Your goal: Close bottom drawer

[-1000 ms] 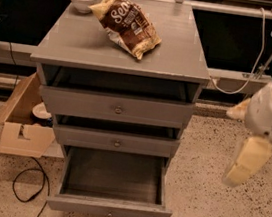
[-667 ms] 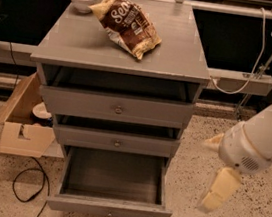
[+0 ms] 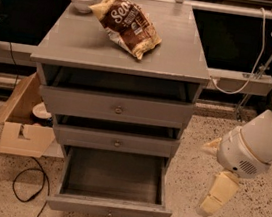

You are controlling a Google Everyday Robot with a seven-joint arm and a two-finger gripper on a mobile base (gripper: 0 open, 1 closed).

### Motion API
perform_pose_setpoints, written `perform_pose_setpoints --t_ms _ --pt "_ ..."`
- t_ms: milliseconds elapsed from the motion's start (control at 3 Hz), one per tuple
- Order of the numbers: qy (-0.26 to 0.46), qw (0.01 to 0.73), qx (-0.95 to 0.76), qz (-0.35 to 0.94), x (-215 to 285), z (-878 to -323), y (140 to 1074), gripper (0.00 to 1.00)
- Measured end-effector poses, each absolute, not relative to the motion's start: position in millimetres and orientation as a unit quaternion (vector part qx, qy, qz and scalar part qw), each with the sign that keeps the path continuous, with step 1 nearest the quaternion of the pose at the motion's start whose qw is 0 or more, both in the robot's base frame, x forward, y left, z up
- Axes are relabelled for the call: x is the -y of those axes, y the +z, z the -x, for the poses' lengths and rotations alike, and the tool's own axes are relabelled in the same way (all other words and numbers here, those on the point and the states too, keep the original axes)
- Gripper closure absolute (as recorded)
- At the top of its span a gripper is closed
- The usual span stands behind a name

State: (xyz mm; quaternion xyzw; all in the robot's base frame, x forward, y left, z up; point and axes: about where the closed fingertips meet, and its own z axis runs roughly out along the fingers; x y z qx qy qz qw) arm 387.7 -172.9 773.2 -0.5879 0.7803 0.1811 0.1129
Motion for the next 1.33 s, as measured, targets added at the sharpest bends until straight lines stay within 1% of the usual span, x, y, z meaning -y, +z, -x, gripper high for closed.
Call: perform_pose_setpoints --t_ms 333,667,1000,1333 --pt "0.206 0.098 -0.774 0.59 170 -387 753 0.0" --pt "0.263 0.088 -0.752 0.598 159 -376 684 0.0" --pt "0.301 0.075 -0.725 0.615 138 -361 589 0.0" --pt "0.337 0.078 -0.702 0.623 120 -349 510 0.0"
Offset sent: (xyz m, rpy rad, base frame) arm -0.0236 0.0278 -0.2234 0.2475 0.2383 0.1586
